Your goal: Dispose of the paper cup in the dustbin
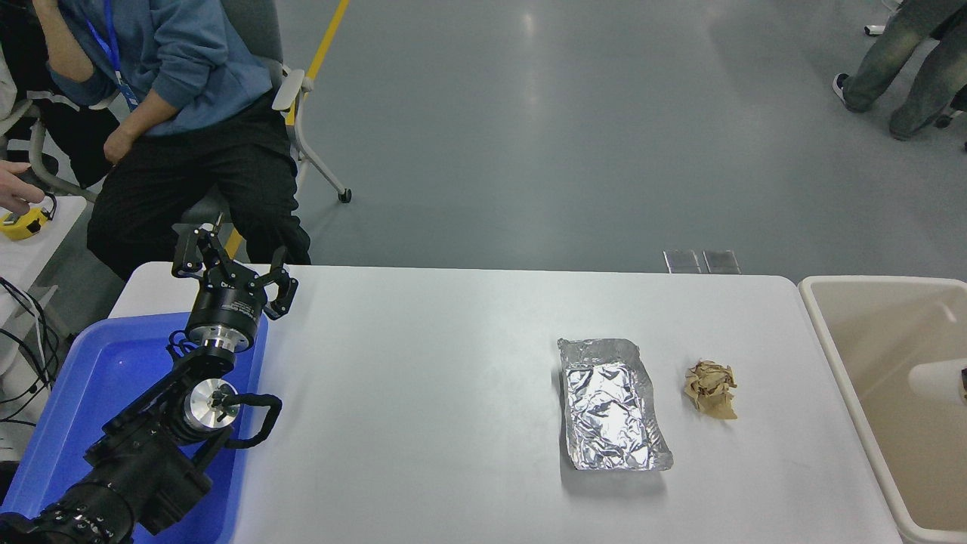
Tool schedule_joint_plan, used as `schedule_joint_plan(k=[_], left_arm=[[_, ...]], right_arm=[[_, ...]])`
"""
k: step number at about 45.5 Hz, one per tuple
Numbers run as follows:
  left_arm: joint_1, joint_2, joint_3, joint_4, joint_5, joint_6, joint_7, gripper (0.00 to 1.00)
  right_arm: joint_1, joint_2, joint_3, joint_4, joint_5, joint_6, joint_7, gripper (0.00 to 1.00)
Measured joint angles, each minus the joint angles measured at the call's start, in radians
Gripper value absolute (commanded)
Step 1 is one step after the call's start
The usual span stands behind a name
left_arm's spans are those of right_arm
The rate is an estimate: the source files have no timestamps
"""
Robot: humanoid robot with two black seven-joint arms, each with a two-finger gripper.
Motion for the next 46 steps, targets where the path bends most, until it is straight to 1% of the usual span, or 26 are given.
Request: schedule_joint_plan(k=[3,4,5,6,9,11,13,14,15,17,20,31,42,46], left_arm=[[0.000,0.000,0.000,0.000,0.000,0.000,0.000,1.00],[0.000,0.000,0.000,0.000,0.000,0.000,0.000,1.00],[0.000,0.000,0.000,0.000,0.000,0.000,0.000,1.00],[0.000,0.000,0.000,0.000,0.000,0.000,0.000,1.00],[0.000,0.000,0.000,0.000,0.000,0.000,0.000,1.00],[0.000,0.000,0.000,0.000,0.000,-0.001,0.000,1.00],[0.000,0.000,0.000,0.000,0.000,-0.001,0.000,1.00],[0.000,0.000,0.000,0.000,0.000,-0.001,0.000,1.00],[0.000,0.000,0.000,0.000,0.000,-0.001,0.000,1.00],[0.000,0.000,0.000,0.000,0.000,-0.001,0.000,1.00],[0.000,0.000,0.000,0.000,0.000,-0.001,0.000,1.00],[0.000,0.000,0.000,0.000,0.000,-0.001,0.000,1.00],[0.000,0.000,0.000,0.000,0.000,-0.001,0.000,1.00],[0.000,0.000,0.000,0.000,0.000,-0.001,0.000,1.00]], right_arm=[[-0.004,0.004,0.000,-0.001,0.003,-0.006,-0.003,0.01],[-0.006,0.006,0.000,-0.001,0.005,-0.007,-0.004,0.04],[-0.009,0.008,0.000,-0.001,0.006,-0.008,-0.005,0.11],[-0.013,0.010,0.000,-0.001,0.008,-0.012,-0.006,0.15],[-0.019,0.014,0.000,-0.001,0.012,-0.016,-0.008,0.17],[-0.023,0.017,0.000,-0.001,0.014,-0.017,-0.008,0.21],[-0.025,0.018,0.000,-0.001,0.015,-0.018,-0.009,0.29],[-0.027,0.019,0.000,-0.002,0.016,-0.020,-0.009,0.35],[-0.029,0.020,0.000,-0.002,0.017,-0.022,-0.009,0.48],[-0.034,0.023,0.000,-0.002,0.019,-0.025,-0.010,0.66],[-0.037,0.027,0.000,-0.002,0.023,-0.032,-0.010,1.00],[-0.045,0.025,0.003,-0.003,0.032,-0.043,-0.010,1.00],[-0.017,-0.027,-0.001,-0.009,0.035,-0.034,-0.010,1.00],[0.014,-0.053,0.000,-0.007,0.036,-0.020,-0.010,1.00]])
